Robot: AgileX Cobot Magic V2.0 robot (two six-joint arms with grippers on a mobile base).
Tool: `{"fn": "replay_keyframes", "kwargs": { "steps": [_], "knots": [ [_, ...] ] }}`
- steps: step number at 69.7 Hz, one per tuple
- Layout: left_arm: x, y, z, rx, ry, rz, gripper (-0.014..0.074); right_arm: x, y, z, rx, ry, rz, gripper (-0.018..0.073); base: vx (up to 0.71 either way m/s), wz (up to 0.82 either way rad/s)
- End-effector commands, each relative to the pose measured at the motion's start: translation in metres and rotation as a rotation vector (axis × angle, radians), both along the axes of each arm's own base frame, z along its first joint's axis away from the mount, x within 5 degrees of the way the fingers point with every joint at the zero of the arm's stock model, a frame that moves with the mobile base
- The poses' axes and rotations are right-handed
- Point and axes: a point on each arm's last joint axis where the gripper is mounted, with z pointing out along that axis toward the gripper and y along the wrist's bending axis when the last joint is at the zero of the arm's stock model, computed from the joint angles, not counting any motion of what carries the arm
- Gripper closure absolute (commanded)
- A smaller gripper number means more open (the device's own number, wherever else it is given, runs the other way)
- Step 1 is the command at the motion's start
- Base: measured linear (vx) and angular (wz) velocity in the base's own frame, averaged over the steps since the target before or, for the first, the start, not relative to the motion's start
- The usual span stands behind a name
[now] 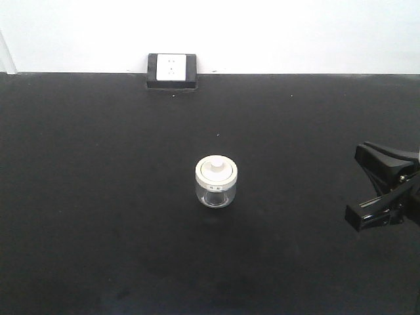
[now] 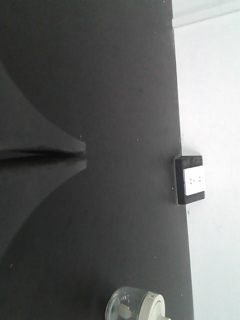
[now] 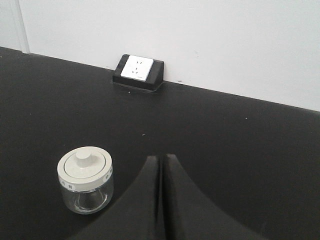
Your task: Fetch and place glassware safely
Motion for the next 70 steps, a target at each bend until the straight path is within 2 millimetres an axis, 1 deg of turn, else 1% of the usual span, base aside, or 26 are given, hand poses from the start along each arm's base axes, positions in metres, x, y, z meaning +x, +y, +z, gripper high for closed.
{"fn": "replay_keyframes", "kwargs": {
  "steps": [1, 54, 60, 66, 70],
  "knots": [
    [0.0007, -0.0001, -0.0024, -0.026, -0.053, 0.000, 0.0603, -0.0007, 0.0024, 0.0141, 0.021, -0.065, 0.032, 0.0563, 0.00, 0.00],
    [0.0007, -0.0001, -0.0024, -0.026, -0.053, 0.000, 0.0603, -0.0008, 0.0021, 0.0129, 0.019, -0.060, 0.029, 0.0563, 0.00, 0.00],
    [0.0007, -0.0001, -0.0024, -0.026, -0.053, 0.000, 0.0603, 0.0003, 0.0015, 0.0120, 0.054, -0.042, 0.013, 0.0563, 0.00, 0.00],
    [0.0007, -0.0001, -0.0024, -0.026, -0.053, 0.000, 0.0603, 0.0012, -0.0011, 0.0108, 0.130, -0.003, -0.032, 0.0563, 0.00, 0.00],
    [0.0007, -0.0001, -0.0024, -0.026, -0.053, 0.000, 0.0603, 0.0015, -0.0027, 0.0094, 0.096, 0.001, -0.046, 0.0563, 0.00, 0.00]
  ]
}}
